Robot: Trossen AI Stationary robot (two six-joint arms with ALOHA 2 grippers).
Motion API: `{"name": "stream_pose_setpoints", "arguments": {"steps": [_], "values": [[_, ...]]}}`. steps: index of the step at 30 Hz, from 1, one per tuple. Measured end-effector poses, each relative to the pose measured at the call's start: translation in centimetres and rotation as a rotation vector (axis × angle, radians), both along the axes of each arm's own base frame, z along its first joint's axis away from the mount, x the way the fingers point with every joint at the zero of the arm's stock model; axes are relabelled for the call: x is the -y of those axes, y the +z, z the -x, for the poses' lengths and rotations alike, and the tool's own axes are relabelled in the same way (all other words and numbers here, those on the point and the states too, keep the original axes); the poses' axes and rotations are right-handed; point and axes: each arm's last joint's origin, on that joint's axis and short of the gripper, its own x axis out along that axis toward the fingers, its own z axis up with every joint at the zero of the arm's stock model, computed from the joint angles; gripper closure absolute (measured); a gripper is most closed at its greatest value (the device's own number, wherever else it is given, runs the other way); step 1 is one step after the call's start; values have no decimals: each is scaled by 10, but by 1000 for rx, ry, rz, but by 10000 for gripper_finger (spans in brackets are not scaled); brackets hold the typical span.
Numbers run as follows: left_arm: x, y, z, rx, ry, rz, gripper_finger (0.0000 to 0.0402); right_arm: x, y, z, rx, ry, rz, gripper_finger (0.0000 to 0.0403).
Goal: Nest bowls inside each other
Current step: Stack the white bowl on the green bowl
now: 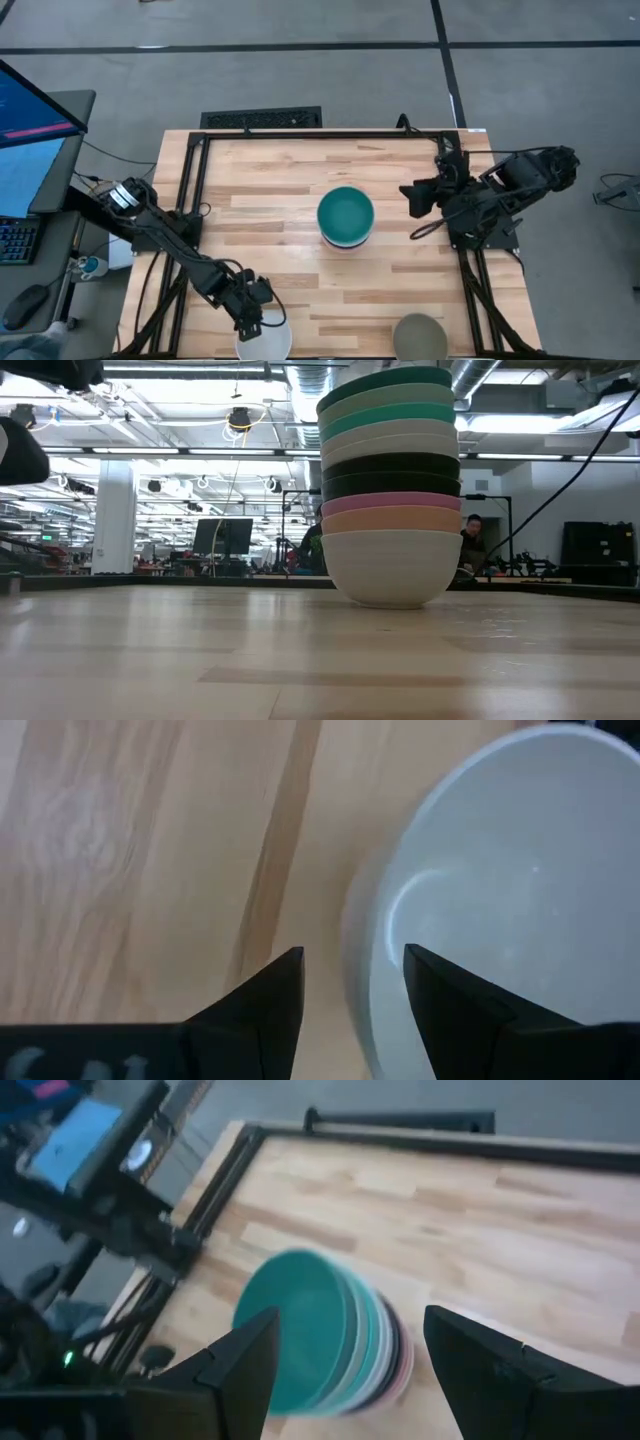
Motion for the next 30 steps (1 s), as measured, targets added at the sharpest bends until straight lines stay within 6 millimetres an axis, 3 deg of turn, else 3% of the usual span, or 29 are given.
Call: {"name": "stream_pose_setpoints", "arguments": {"steps": [4,10,14,17,22,25,28,30], "values": [[-2,-2,-2,22,-51,-41,268,-12,-4,-2,-23,40,-35,132],[-22,-4,-10,-19,-93,-109,387,-41,-22,-5,-110,95,-101,132],[-44,9,-17,-63,-91,-81,397,-60,-45,-4,-185,88,-168,132],[-61,53,-27,29,-78,-50,399,-77,-70,1,-267,60,-213,132],[-103,160,-40,298,18,-121,400,-107,-117,16,-392,-47,-254,132],[-131,223,-41,478,78,-206,401,-120,-133,27,-416,-105,-278,132],[-157,257,-49,544,114,-327,401,-133,-142,36,-440,-116,-290,132],[-175,260,-60,493,122,-390,401,-138,-145,37,-454,-112,-294,132]]}}
